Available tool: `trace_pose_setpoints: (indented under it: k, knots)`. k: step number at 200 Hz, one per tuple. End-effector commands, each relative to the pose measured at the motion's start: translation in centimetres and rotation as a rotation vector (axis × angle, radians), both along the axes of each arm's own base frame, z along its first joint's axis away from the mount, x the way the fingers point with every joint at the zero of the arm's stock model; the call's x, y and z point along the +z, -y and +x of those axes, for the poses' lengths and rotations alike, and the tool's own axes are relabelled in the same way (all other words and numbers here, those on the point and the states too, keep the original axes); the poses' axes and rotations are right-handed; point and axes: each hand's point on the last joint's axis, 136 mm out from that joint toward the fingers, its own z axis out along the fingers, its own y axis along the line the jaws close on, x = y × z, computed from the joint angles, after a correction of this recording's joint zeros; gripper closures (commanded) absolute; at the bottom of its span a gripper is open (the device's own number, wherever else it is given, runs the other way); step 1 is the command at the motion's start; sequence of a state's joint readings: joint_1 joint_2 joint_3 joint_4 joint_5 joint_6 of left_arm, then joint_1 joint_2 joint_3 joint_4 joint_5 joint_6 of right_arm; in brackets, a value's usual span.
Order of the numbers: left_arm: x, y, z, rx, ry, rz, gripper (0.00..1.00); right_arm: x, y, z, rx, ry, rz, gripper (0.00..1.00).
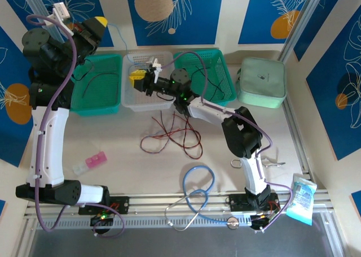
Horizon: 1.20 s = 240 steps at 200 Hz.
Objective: Untangle the cables
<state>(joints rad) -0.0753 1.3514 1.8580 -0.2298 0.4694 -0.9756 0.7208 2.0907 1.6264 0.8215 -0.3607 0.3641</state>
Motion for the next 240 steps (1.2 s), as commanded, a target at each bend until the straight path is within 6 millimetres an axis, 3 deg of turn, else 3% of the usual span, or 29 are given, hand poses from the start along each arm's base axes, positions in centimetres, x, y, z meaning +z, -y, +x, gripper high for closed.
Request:
trace_pose_setpoints:
  k: [1,81,106,148,182,240]
  knots:
    - [1.3,0.1,-0.9,0.002,0.043,0.014,1.00,2.4,-0.1,-1.1,0.047,0.011,0.048,1.00]
    - [0.6,0.0,-0.1,0.011,0.035,0.036,1.00,0.9,0.6,-2.8,0.078,-0.030,-0.012,1.00]
    - [-0.4,-0.8,0.4,0.034,0.006,0.056,1.00,0.2,2.3,-4.4,0.058,-0.026,-0.051,1.00]
    - [-2.3,-2.5,2.8,0.067,-0.033,0.049,1.00,0.9,5.5,-7.4,0.055,-0.021,-0.085,1.00]
    - [-1.7,-4.3,3.6,0.092,-0.024,0.004,1.00,-1.9,8.7,-7.5,-0.026,-0.074,-0.147,1.00]
    - [-1.2,-5.0,3.6,0.107,-0.010,-0.006,1.00,-3.7,12.1,-8.5,-0.082,-0.111,-0.187,1.00]
